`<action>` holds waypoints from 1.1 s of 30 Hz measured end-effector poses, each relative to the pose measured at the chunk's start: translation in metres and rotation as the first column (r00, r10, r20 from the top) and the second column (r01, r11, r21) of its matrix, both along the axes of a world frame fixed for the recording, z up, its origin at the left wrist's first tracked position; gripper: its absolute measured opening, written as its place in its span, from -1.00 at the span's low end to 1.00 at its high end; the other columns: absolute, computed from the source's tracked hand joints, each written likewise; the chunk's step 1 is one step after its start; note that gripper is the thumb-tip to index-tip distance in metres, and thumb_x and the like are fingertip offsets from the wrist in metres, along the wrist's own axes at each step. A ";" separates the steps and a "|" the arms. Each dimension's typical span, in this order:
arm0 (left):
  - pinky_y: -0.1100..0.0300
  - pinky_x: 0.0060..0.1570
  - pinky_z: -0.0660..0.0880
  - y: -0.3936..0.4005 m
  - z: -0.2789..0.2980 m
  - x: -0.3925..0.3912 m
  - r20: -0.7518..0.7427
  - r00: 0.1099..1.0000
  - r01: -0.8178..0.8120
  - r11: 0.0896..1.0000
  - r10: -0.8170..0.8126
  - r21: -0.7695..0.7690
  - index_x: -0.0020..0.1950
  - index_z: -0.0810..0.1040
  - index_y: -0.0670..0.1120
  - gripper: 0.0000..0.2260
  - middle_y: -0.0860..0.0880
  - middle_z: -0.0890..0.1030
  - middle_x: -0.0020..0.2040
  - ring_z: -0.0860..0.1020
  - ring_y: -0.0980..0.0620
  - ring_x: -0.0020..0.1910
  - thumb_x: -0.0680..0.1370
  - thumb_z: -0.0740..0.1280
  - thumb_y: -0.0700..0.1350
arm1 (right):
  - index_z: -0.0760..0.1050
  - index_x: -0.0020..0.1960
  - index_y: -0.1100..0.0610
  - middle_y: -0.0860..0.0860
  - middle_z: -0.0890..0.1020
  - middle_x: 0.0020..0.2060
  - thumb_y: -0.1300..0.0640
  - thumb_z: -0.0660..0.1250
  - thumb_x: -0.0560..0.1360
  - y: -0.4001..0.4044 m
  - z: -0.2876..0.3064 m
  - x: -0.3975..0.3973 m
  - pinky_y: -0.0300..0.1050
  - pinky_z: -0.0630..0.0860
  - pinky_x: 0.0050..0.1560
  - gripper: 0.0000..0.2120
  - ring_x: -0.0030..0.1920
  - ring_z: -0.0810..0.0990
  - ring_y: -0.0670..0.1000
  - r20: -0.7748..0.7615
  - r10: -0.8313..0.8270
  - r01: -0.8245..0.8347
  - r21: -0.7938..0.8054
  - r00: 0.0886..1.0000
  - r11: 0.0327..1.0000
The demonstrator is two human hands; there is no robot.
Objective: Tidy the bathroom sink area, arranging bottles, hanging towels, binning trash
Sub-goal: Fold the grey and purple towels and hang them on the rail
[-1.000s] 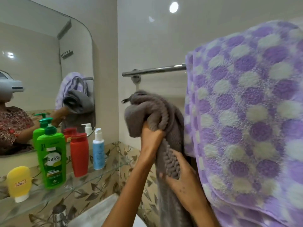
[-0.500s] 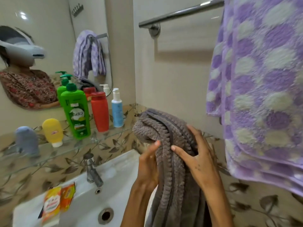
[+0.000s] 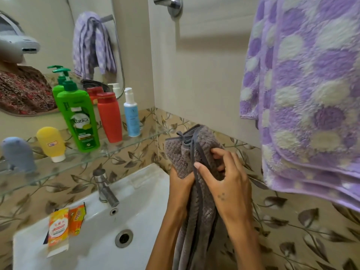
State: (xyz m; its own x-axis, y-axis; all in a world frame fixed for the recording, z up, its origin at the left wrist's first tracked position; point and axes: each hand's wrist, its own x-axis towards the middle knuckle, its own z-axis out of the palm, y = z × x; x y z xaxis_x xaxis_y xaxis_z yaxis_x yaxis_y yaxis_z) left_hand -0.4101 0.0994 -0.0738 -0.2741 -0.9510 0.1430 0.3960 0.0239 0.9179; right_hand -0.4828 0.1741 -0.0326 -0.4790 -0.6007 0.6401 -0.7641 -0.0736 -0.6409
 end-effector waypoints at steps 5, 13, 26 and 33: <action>0.26 -0.22 0.61 0.005 -0.006 -0.003 0.077 0.996 -0.042 0.995 0.049 -0.088 0.08 0.55 0.10 -0.71 0.06 0.70 -0.06 0.68 0.07 -0.11 0.39 0.39 -0.14 | 0.48 0.15 -0.01 -0.09 0.64 -0.04 -0.30 0.29 0.33 0.007 0.004 0.002 -0.09 0.56 -0.09 -0.49 -0.10 0.59 -0.05 -0.084 -0.110 0.113 0.033 0.990 0.993; 0.01 0.00 0.60 0.013 -0.003 0.000 0.203 0.960 -0.159 0.974 0.191 -0.164 0.03 0.60 0.02 -0.68 0.00 0.70 -0.08 0.66 0.05 -0.08 0.31 0.46 0.07 | 0.55 -0.08 0.02 0.02 0.67 -0.36 0.00 0.30 0.46 0.009 -0.001 -0.005 -0.16 0.43 -0.32 -0.88 -0.33 0.61 0.07 -0.073 -0.163 0.169 0.086 0.984 0.982; 0.41 -0.33 0.51 0.018 0.000 0.006 0.259 0.949 -0.114 0.964 0.178 -0.242 -0.05 0.52 0.11 -0.78 0.15 0.67 -0.20 0.63 0.26 -0.24 0.33 0.37 0.04 | 0.59 -0.10 0.04 -0.19 0.44 -0.26 -0.10 0.23 0.52 0.004 -0.015 0.028 -0.50 0.19 -0.34 -0.73 -0.30 0.39 -0.18 0.036 -0.124 0.122 0.038 0.992 0.992; 0.31 -0.27 0.50 0.019 -0.010 0.017 0.202 0.979 0.046 0.986 -0.012 -0.161 -0.15 0.48 0.08 -0.96 0.19 0.62 -0.30 0.58 0.23 -0.23 0.42 0.29 -0.05 | 0.59 -0.14 0.08 -0.16 0.45 -0.29 0.08 0.34 0.47 0.003 -0.023 0.014 -0.47 0.22 -0.39 -0.91 -0.33 0.41 -0.12 0.071 -0.161 0.155 0.073 0.984 0.985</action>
State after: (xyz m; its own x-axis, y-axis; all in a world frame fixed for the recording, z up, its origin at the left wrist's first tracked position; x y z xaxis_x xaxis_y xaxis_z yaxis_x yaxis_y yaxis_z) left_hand -0.3929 0.1184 -0.0837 -0.3399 -0.9105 0.2356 0.2078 0.1717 0.9630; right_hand -0.4688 0.1770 -0.0557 -0.6173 -0.5540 0.5586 -0.7112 0.0894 -0.6973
